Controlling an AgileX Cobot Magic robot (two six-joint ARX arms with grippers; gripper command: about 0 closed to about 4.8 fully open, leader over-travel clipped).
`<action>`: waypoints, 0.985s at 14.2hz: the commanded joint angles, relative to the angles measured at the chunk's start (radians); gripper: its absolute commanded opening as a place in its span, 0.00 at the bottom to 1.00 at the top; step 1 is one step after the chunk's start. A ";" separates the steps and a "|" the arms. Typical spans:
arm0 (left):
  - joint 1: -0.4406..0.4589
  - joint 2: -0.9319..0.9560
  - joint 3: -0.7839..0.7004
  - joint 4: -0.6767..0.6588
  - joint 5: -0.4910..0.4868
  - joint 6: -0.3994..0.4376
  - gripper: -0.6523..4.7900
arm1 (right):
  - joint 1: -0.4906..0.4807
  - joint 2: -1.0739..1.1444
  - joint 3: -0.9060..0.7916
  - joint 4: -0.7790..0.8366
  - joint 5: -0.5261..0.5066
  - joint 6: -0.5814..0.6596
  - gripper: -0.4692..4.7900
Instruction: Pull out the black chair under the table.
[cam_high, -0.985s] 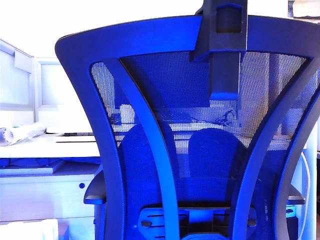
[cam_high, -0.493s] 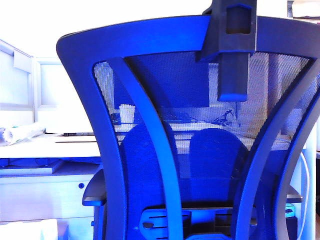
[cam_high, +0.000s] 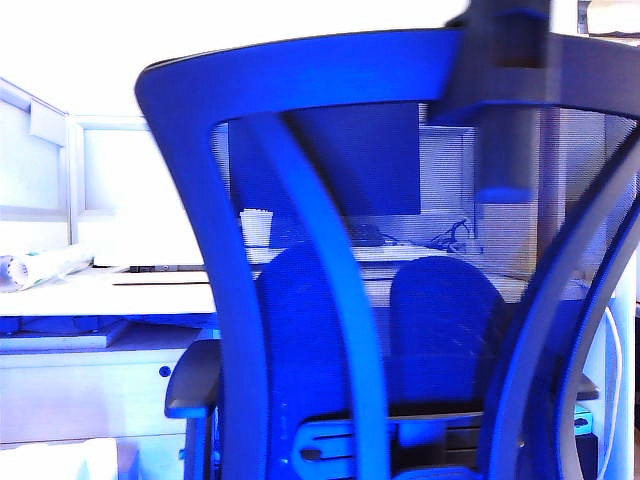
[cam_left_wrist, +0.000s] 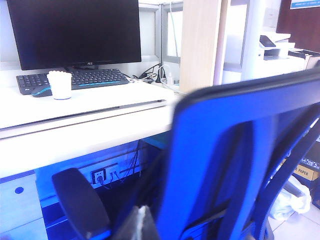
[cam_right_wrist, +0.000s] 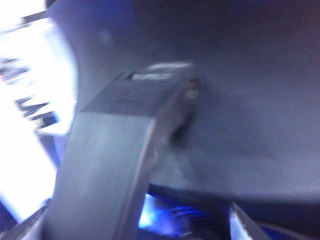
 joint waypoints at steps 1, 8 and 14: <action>0.001 0.000 0.000 0.013 0.000 0.000 0.11 | -0.002 -0.089 0.004 -0.046 0.060 -0.006 0.99; 0.002 0.000 0.000 0.013 0.000 0.000 0.11 | -0.003 -0.200 -0.085 -0.273 0.309 0.000 0.98; 0.001 0.000 0.000 0.014 0.000 0.000 0.11 | -0.063 -0.342 -0.339 -0.178 0.372 0.007 0.90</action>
